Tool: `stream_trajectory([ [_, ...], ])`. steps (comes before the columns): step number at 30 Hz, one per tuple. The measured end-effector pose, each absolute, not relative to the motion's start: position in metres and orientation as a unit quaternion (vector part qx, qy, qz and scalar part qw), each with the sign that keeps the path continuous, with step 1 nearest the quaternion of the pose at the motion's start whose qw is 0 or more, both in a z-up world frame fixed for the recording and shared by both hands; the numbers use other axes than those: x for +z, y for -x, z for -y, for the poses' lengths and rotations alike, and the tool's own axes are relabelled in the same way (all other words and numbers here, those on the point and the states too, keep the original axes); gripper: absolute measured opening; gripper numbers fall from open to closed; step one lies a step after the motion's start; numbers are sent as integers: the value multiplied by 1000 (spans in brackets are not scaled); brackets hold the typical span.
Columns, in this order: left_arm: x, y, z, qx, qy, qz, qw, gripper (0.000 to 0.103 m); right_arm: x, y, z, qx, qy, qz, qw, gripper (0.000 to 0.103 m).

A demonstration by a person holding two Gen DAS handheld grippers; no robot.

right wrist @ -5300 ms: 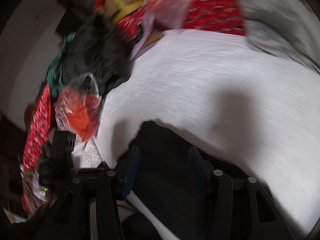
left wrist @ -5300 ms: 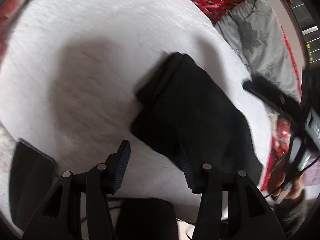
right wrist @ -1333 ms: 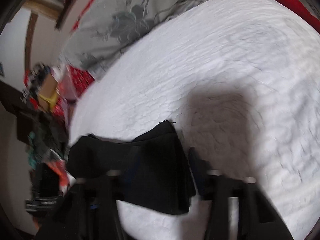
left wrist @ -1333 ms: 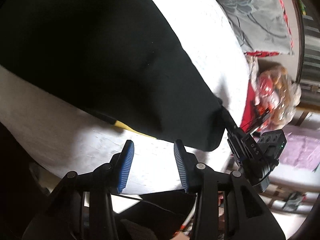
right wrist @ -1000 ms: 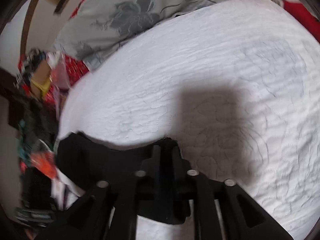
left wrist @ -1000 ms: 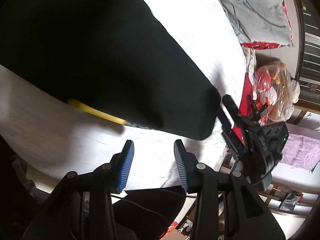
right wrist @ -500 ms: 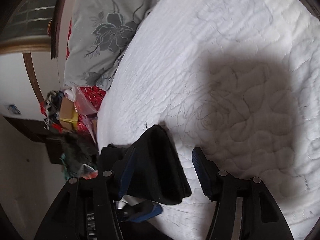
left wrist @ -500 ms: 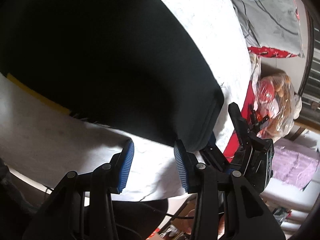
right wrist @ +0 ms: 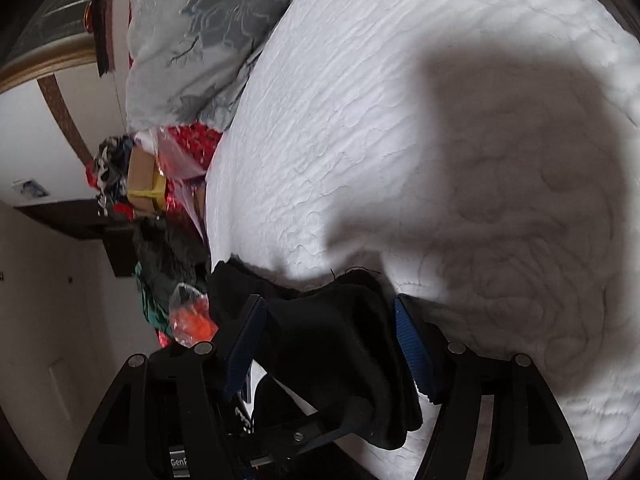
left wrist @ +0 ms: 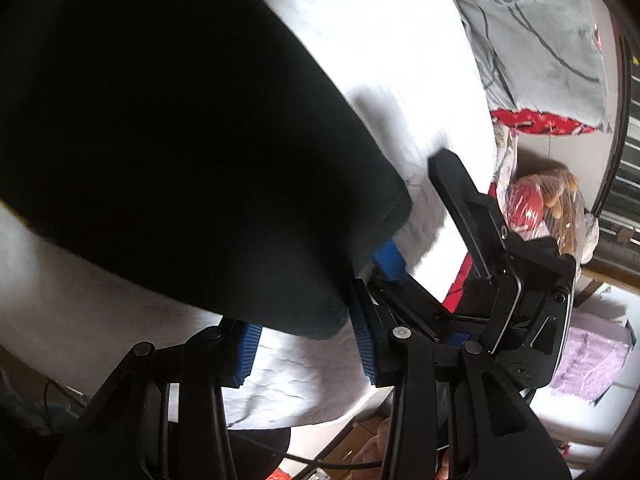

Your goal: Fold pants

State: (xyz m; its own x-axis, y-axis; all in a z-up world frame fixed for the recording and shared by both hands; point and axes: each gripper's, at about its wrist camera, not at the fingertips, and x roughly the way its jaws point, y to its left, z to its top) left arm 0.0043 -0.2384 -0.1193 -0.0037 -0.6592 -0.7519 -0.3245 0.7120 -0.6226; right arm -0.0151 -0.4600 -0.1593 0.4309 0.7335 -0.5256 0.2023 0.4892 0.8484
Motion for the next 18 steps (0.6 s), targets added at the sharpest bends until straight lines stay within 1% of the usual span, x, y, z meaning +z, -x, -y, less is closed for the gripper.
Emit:
stream_trajectory([
  [1, -120, -5, 240, -140, 352, -695, 611, 38, -160, 15, 461, 192, -470, -498, 703, 68],
  [2, -120, -6, 241, -141, 349, -695, 612, 38, -161, 16, 461, 193, -470, -497, 704, 65],
  [3, -121, -7, 241, -141, 350, -697, 610, 35, -162, 17, 462, 193, -470, -496, 704, 64],
  [4, -122, -9, 239, -143, 352, -698, 607, 33, -163, 18, 463, 190, -470, -495, 705, 59],
  [5, -123, -10, 238, -144, 353, -701, 602, 27, -163, 17, 463, 187, -470, -494, 707, 54],
  [6, -125, -13, 238, -146, 354, -704, 598, 22, -164, 18, 464, 180, -470, -494, 709, 50],
  [7, -127, -15, 236, -151, 357, -708, 590, 20, -165, 19, 463, 173, -468, -494, 712, 41],
  [8, -128, -16, 235, -155, 357, -711, 585, 16, -166, 19, 463, 170, -465, -495, 714, 28],
  [9, -127, -18, 234, -161, 358, -714, 580, 13, -165, 20, 461, 162, -456, -498, 719, 24],
  [13, -116, -23, 230, -193, 363, -710, 572, 11, -152, 26, 455, 147, -441, -486, 740, 18],
  [18, -102, -27, 214, -215, 370, -701, 570, 11, -126, 32, 442, 136, -426, -469, 762, 17],
])
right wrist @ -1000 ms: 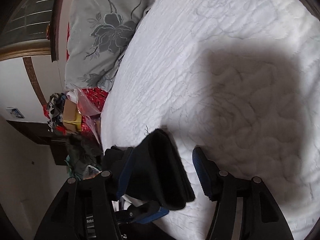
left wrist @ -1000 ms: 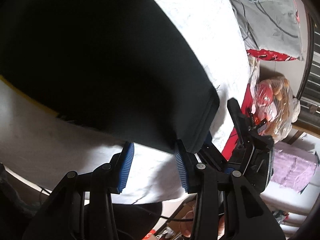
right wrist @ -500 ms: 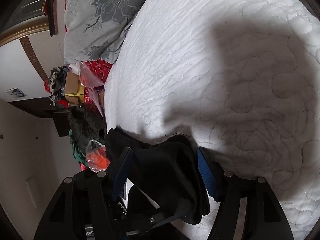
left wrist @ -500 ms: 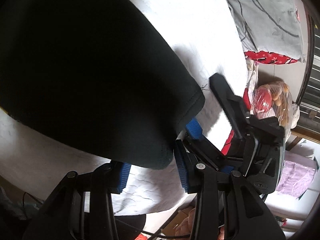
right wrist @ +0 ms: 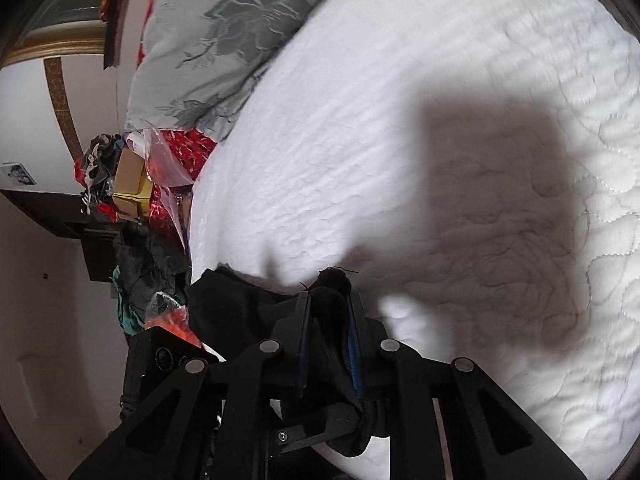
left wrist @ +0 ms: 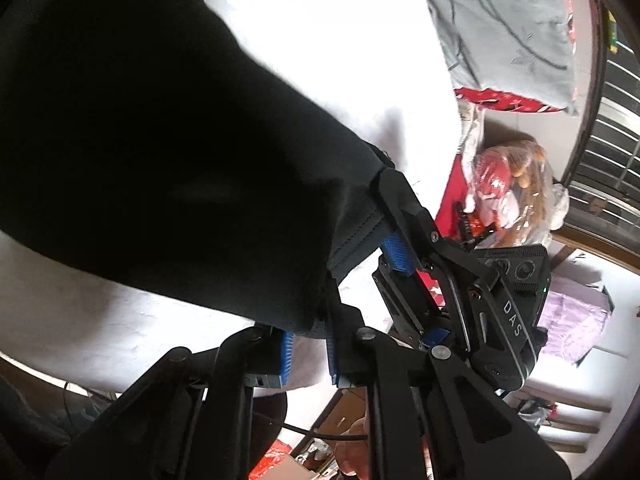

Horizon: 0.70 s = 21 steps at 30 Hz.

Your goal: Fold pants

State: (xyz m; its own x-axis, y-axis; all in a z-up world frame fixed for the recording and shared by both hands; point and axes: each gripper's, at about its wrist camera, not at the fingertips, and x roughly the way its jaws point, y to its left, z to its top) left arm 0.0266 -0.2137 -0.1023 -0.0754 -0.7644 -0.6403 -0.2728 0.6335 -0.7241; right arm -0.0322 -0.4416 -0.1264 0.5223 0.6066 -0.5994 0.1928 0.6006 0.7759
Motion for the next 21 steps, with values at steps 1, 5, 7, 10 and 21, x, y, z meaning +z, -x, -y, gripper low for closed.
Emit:
stream_trajectory([
  [1, -99, -29, 208, -219, 375, -698, 570, 11, -121, 33, 437, 135, -423, -466, 765, 16],
  [5, -87, -36, 178, -223, 399, -680, 573, 11, -101, 32, 418, 135, -422, -454, 773, 16],
  [7, -83, -33, 149, -224, 412, -670, 575, 11, -88, 26, 400, 142, -414, -449, 779, 15],
  [10, -76, -38, 111, -218, 433, -652, 583, 11, -75, 14, 371, 154, -401, -450, 783, 15],
  [21, -104, -75, -17, -136, 489, -623, 595, 11, -89, -55, 227, 199, -383, -492, 756, 17],
])
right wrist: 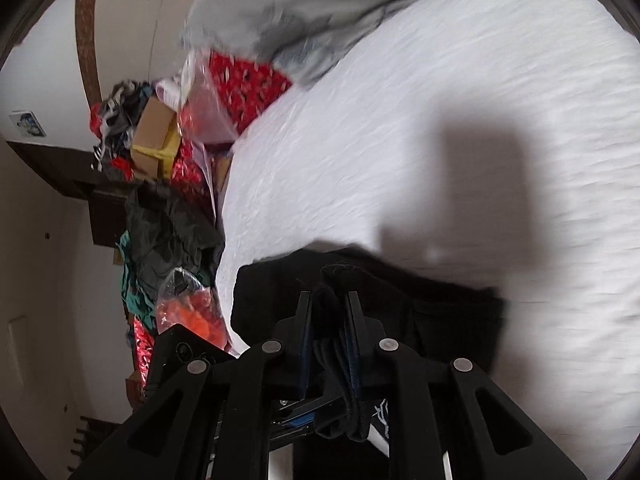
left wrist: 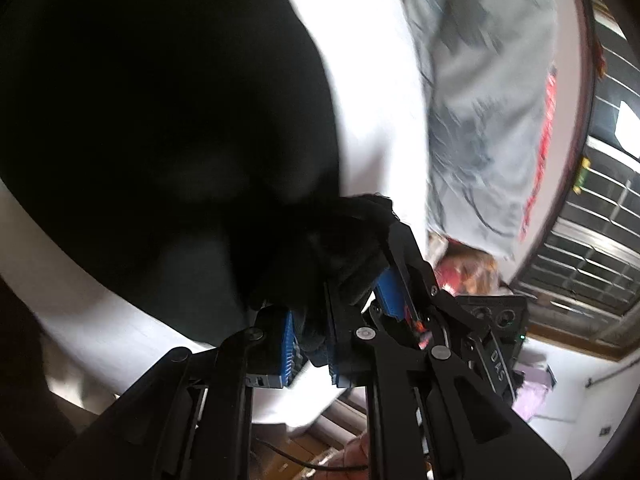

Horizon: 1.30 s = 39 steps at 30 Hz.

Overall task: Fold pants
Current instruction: 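Fold the pant leg over the pants with both grippers and lay it down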

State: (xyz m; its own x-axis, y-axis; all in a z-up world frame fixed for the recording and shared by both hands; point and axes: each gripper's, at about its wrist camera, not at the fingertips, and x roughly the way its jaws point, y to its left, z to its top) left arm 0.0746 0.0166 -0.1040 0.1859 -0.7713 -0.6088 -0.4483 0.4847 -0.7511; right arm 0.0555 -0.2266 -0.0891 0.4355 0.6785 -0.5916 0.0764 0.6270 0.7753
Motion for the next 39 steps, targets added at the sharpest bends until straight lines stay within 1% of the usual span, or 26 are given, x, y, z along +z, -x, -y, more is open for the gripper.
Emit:
stream_trajectory([
  [1, -111, -78, -27, -124, 489, -628, 592, 11, -93, -58, 218, 200, -382, -497, 753, 19],
  [4, -130, -81, -47, -117, 502, -643, 567, 11, -115, -69, 192, 195, -373, -522, 742, 19],
  [6, -126, -80, -56, -117, 496, -642, 573, 11, -119, -70, 183, 183, -369, -529, 742, 19],
  [7, -119, -79, -61, -118, 481, -642, 586, 12, -115, -68, 183, 184, -367, -528, 744, 23],
  [8, -112, -79, -64, -119, 466, -641, 598, 15, -105, -65, 184, 188, -363, -522, 748, 31],
  [9, -107, -80, -66, -121, 458, -637, 608, 26, -97, -61, 187, 189, -361, -518, 753, 35],
  [10, -99, -78, -75, -122, 444, -631, 624, 32, -86, -55, 191, 194, -362, -508, 757, 43],
  [11, -91, -76, -78, -119, 429, -626, 641, 46, -75, -47, 197, 205, -369, -495, 760, 50],
  [12, -85, -76, -78, -117, 415, -621, 655, 59, -63, -36, 207, 214, -378, -477, 764, 53],
  [13, -78, -74, -77, -116, 393, -614, 675, 63, -56, -24, 217, 216, -390, -463, 766, 60],
  [14, -75, -73, -75, -116, 377, -610, 687, 64, -52, -11, 225, 216, -410, -453, 762, 69],
  [16, -74, -71, -67, -129, 356, -610, 695, 64, -64, 20, 238, 232, -482, -433, 726, 75],
  [19, -82, -71, -49, -152, 338, -628, 684, 64, -104, 49, 233, 224, -552, -441, 672, 75],
  [22, -81, -70, -29, -154, 297, -628, 702, 64, -150, 56, 226, 201, -606, -458, 619, 75],
  [23, -79, -70, -24, -157, 289, -623, 709, 64, -158, 56, 227, 188, -614, -462, 611, 75],
  [26, -76, -76, -6, -164, 259, -612, 729, 64, -168, 52, 232, 157, -639, -428, 619, 75],
  [27, -76, -80, 2, -161, 243, -612, 735, 61, -168, 50, 233, 148, -640, -420, 627, 75],
  [28, -78, -85, 8, -159, 232, -616, 736, 54, -170, 47, 234, 134, -643, -416, 629, 73],
  [29, -77, -86, 14, -163, 223, -622, 733, 25, -171, 45, 235, 123, -644, -416, 630, 61],
  [30, -75, -89, 18, -175, 221, -630, 724, 14, -172, 42, 235, 112, -639, -416, 637, 46],
  [31, -66, -90, 16, -187, 221, -626, 724, 14, -168, 40, 233, 115, -629, -419, 645, 7],
  [33, -53, -89, 21, -172, 168, -600, 763, 15, -145, 39, 228, 128, -584, -408, 691, 9],
  [34, -54, -88, 27, -151, 122, -594, 781, 16, -134, 39, 228, 130, -554, -407, 714, 8],
  [35, -62, -90, 29, -137, 100, -600, 782, 16, -128, 38, 228, 124, -519, -415, 737, 8],
  [37, -78, -92, 24, -121, 103, -611, 776, 16, -143, 42, 233, 108, -518, -436, 728, 8],
  [39, -81, -91, 20, -126, 118, -607, 776, 17, -169, 46, 239, 88, -530, -461, 706, 9],
])
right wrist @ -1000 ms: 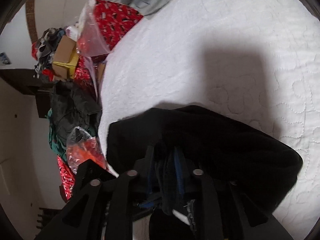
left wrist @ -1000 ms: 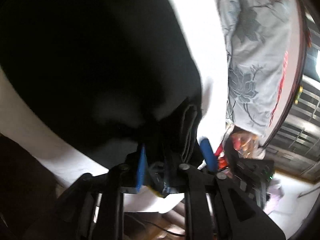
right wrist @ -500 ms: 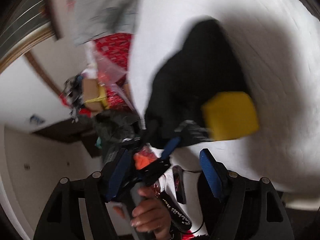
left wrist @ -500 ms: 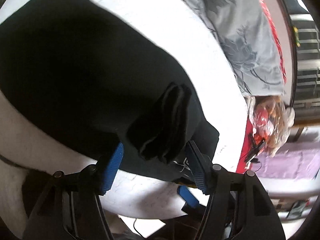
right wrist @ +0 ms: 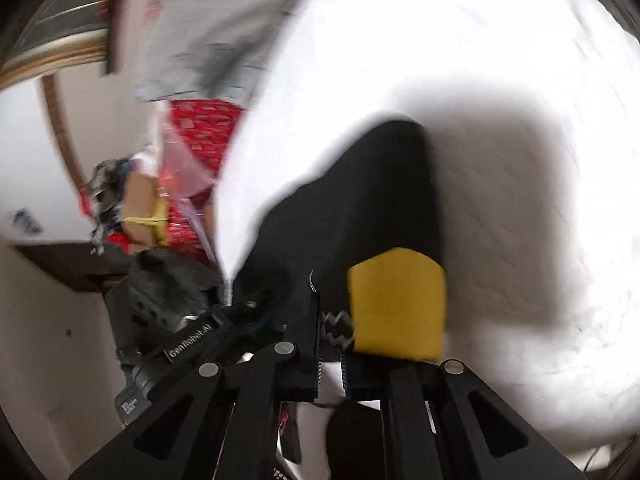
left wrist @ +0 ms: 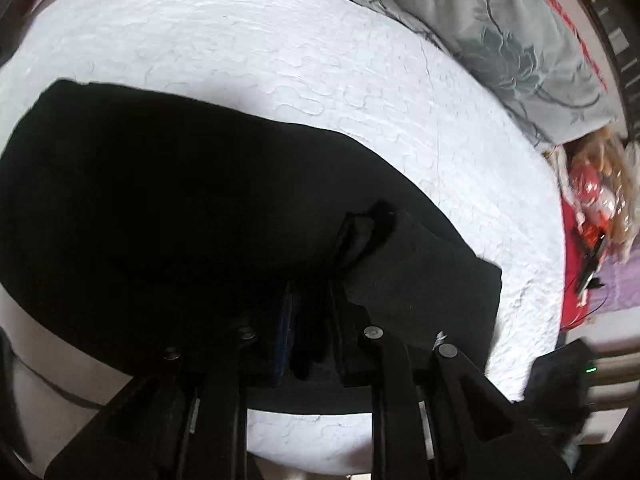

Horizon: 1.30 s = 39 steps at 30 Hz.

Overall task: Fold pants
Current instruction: 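Fold the pant leg over the pants with both grippers and lay it down, then grasp the folded pants edge with the right gripper while the left gripper grasps beside it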

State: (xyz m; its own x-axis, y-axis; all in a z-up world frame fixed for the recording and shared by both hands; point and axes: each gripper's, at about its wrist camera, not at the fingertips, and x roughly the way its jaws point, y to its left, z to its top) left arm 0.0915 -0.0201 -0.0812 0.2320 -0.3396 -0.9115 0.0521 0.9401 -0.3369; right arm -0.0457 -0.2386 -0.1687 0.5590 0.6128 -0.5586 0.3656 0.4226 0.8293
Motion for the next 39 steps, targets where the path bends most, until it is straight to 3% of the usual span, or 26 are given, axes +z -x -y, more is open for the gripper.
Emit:
stream_trajectory([
  [3, -78, -88, 18, -135, 113, -610, 772, 17, -186, 50, 245, 93, -537, -468, 695, 9],
  [6, -66, -84, 0, -161, 131, -618, 758, 17, -174, 56, 250, 107, -538, -490, 677, 26],
  [7, -60, -81, -6, -170, 140, -613, 759, 17, -169, 61, 252, 114, -540, -499, 668, 39],
  [8, -54, -77, -4, -176, 147, -607, 761, 17, -161, 66, 254, 118, -542, -501, 664, 41],
  [11, -36, -74, 0, -197, 176, -586, 766, 19, -114, 73, 260, 145, -504, -447, 724, 41],
  [14, -37, -78, 23, -201, 153, -584, 772, 35, -84, 56, 251, 155, -426, -404, 795, 41],
  [15, -45, -78, 31, -195, 138, -590, 771, 35, -87, 51, 247, 146, -403, -410, 805, 41],
  [18, -77, -77, 39, -181, 112, -616, 758, 34, -114, 39, 240, 121, -354, -450, 811, 32],
  [19, -79, -73, 40, -179, 99, -603, 771, 34, -128, 37, 240, 100, -328, -467, 815, 22],
  [20, -76, -70, 42, -178, 83, -590, 783, 35, -138, 36, 241, 91, -315, -477, 815, 0],
  [22, -69, -68, 47, -170, 50, -588, 789, 35, -145, 38, 247, 90, -318, -475, 815, 0],
  [27, -52, -78, 12, -185, 103, -595, 776, 35, -104, 44, 250, 119, -322, -436, 832, 13],
  [29, -45, -87, -15, -175, 123, -594, 775, 35, -88, 44, 249, 124, -317, -421, 841, 32],
  [33, -36, -99, -74, -158, 153, -595, 773, 35, -73, 39, 221, 140, -263, -427, 854, 38],
  [37, -30, -115, -133, -147, 146, -608, 767, 35, -71, 33, 164, 165, -195, -443, 859, 52],
  [39, -28, -125, -159, -141, 135, -615, 764, 44, -71, 32, 135, 180, -163, -446, 861, 54],
])
